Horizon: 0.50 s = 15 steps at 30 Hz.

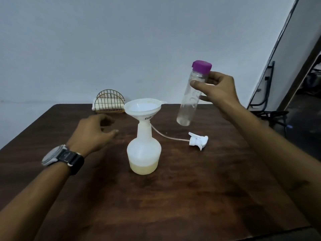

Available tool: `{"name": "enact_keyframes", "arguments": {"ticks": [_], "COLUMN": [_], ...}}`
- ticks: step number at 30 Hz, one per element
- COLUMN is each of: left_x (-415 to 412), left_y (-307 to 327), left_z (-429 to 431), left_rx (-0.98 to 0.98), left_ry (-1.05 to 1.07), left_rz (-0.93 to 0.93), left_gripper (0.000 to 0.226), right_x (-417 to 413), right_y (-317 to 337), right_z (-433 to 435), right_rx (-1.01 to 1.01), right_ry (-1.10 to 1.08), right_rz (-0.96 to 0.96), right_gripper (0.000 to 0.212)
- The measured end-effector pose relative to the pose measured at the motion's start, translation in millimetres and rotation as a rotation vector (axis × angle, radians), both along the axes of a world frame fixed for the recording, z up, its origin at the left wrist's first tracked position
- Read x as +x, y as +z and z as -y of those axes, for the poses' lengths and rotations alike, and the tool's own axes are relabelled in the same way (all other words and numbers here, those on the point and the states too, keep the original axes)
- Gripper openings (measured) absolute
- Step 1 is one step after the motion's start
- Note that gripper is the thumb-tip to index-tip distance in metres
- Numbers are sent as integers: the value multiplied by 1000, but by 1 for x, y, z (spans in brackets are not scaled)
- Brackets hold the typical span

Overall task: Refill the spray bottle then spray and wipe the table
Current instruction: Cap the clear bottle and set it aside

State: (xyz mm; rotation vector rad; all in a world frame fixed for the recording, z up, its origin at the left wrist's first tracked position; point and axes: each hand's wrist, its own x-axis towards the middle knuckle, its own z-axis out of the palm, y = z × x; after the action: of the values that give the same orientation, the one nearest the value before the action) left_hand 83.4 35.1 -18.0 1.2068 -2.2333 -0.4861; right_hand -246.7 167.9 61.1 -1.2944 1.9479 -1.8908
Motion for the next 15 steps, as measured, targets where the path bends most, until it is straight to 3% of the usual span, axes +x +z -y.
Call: {"name": "enact_keyframes", "arguments": {"ticks": [8, 15], "left_x": [-8, -16], "left_y": [-30, -36], "left_z": [36, 54], "left_rx": [85, 76], "left_ry": [-3, 20], "left_rz": [135, 196], "left_gripper": [56, 58], "right_x": [-60, -88], "right_y": [-19, -33], "right_z": [103, 173], "right_rx": [94, 121], "right_ry": [-172, -224], "right_rz": [-141, -179], "right_gripper": [21, 34]}}
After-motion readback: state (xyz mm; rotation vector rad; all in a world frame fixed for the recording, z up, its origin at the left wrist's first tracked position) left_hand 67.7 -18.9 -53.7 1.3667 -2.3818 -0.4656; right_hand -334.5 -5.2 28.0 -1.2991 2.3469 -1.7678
